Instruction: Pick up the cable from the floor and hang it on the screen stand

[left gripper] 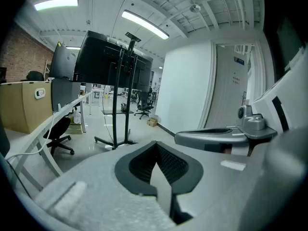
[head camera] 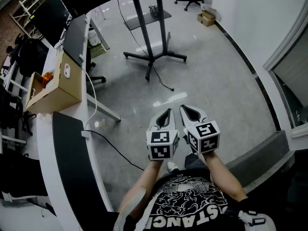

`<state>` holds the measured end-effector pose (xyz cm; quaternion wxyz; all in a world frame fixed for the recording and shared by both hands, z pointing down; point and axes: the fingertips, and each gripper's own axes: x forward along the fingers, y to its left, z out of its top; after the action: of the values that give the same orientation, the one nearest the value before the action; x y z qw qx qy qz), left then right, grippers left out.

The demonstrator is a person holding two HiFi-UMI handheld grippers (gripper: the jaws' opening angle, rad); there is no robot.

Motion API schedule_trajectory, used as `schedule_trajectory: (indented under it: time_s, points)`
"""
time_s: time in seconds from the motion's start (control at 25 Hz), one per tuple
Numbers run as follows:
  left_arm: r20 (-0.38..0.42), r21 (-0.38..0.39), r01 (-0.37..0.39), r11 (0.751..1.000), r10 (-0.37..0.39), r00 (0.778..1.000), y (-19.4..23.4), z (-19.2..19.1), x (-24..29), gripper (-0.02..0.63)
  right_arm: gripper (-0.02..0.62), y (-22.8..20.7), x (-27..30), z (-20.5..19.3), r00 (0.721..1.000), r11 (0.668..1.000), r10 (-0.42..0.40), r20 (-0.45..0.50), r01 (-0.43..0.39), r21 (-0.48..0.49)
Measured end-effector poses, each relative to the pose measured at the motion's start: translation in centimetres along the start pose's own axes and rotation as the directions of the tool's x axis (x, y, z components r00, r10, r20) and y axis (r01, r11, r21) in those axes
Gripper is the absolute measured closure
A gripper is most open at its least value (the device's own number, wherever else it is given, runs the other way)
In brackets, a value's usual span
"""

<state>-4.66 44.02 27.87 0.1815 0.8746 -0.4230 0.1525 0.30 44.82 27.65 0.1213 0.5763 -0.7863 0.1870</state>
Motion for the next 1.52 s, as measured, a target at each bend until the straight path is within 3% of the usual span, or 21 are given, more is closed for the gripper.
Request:
schedule_trajectory:
  time_s: [0.4,0.84,1.28,1.52]
  points:
    - [-0.012,0.003,0.013,1.000,-0.013,1.000,0.9,-0.4,-0.1,0.611,0.591,0.7,0.6,0.2,1.000,1.000,-0.021,0.006,0.021,-0.002]
    - [-0.030,-0.005,0.010,1.000,-0.010,0.999,2.2,0.1,3.3,0.612,0.590,-1.3,3.5,0.6,1.000,1.000,-0.015,-0.002,0.015,-0.010]
    - [-0.083,-0.038,-0.012,0.999,0.009,0.997,3.5,2.3,13.1,0.612,0.591,-8.4,10.5,2.0,0.998,1.000,0.030,-0.046,-0.031,-0.005]
    - [-0.128,-0.020,-0.053,0.998,0.050,0.990,4.4,3.7,18.8,0.611,0.591,-13.2,14.2,3.9,0.997,0.998,0.052,-0.055,-0.051,0.027]
